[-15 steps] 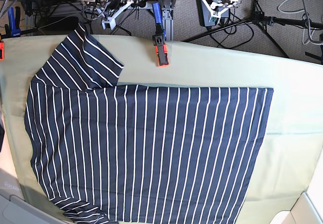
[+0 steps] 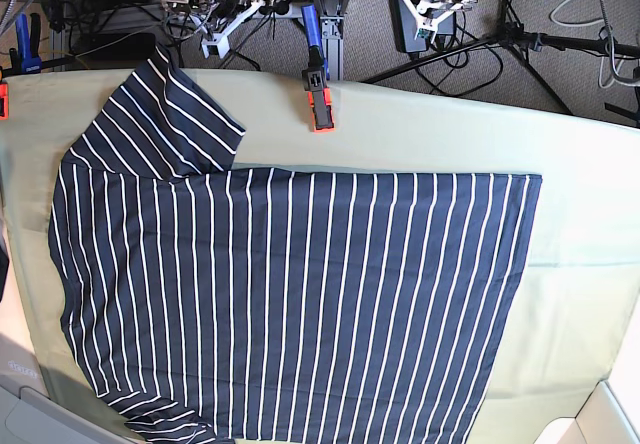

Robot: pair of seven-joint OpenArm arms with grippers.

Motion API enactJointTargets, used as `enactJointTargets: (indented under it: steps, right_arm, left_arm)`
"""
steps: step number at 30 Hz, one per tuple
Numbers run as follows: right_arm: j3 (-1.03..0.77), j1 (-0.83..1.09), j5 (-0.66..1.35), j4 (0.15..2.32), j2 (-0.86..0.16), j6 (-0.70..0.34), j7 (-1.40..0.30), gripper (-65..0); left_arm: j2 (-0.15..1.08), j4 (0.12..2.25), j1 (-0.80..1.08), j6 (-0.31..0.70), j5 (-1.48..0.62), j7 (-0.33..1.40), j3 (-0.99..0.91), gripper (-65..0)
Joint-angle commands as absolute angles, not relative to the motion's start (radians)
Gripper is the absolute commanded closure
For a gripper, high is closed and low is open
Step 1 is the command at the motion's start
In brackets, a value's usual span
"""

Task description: Fold the T-shirt properly

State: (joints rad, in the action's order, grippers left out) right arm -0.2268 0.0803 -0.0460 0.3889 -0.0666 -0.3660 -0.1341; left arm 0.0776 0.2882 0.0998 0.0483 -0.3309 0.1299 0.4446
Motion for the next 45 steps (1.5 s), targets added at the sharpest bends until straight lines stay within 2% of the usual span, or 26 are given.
enactJointTargets:
  steps: [1,17,24,28,32,36,41,45]
  right_arm:
    - [-0.229,0.081,-0.045,0.397,-0.072,-0.310,-0.123,0.0]
    - [-0.229,0.098,-0.046,0.403,-0.076,-0.310,-0.123,0.0]
    - [-0.229,0.229,-0.099,0.522,-0.125,-0.333,-0.123,0.0]
    - [-0.229,0.349,-0.011,0.622,-0.182,-0.382,-0.125,0.0]
    - [-0.229,0.495,0.098,0.764,-0.241,-0.398,-0.132,0.0]
    - [-0.229,0.664,0.223,0.956,-0.304,-0.401,-0.159,0.0]
    - [-0.259,0.871,0.397,1.281,-0.387,-0.401,-0.289,0.0]
    - [-0.388,1.023,0.569,1.556,-0.416,-0.401,-0.393,0.0]
  left_arm:
    - [0.078,0.294,0.101,0.030,-0.333,0.123,0.443,-2.0]
    - [0.081,0.294,0.111,0.031,-0.326,0.092,0.443,-2.0]
    - [0.103,0.322,0.189,0.031,-0.310,0.026,0.443,-2.0]
    - [0.142,0.439,0.284,0.040,-0.313,0.004,0.418,-2.0]
    - [0.182,0.636,0.404,0.117,-0.323,0.005,0.281,-2.0]
    - [0.204,0.871,0.537,0.288,-0.385,0.051,0.094,-2.0]
    - [0.235,1.179,0.680,0.500,-0.561,0.178,-0.067,-1.9]
    - [0.257,1.429,0.799,0.521,-0.632,0.214,-0.148,-1.9]
